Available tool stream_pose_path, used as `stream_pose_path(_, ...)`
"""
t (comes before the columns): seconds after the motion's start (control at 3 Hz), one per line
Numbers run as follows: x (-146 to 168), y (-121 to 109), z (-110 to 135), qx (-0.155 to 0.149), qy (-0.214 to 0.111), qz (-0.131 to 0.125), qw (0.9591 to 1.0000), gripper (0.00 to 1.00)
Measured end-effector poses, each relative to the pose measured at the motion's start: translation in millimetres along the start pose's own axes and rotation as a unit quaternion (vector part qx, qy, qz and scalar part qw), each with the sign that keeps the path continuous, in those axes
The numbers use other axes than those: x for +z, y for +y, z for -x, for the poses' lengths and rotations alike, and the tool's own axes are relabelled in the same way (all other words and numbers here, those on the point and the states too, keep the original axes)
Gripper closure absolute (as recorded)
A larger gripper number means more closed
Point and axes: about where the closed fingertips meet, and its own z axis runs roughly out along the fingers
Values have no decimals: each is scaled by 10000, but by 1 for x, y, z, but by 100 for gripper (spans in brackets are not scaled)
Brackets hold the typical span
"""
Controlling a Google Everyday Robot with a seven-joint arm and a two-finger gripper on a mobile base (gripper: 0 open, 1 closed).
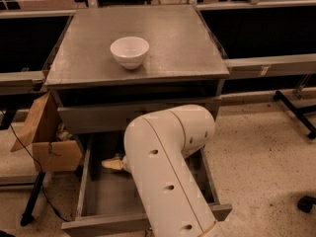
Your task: Pick green can from middle drawer and place on counter
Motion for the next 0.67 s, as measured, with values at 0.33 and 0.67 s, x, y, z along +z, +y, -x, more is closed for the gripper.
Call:
stream_pose_path(0.33, 0, -8, 0, 3, -50, -107, 9999, 0)
stream_pose_path(0.67, 1, -10, 0, 4, -59, -132, 9999, 14)
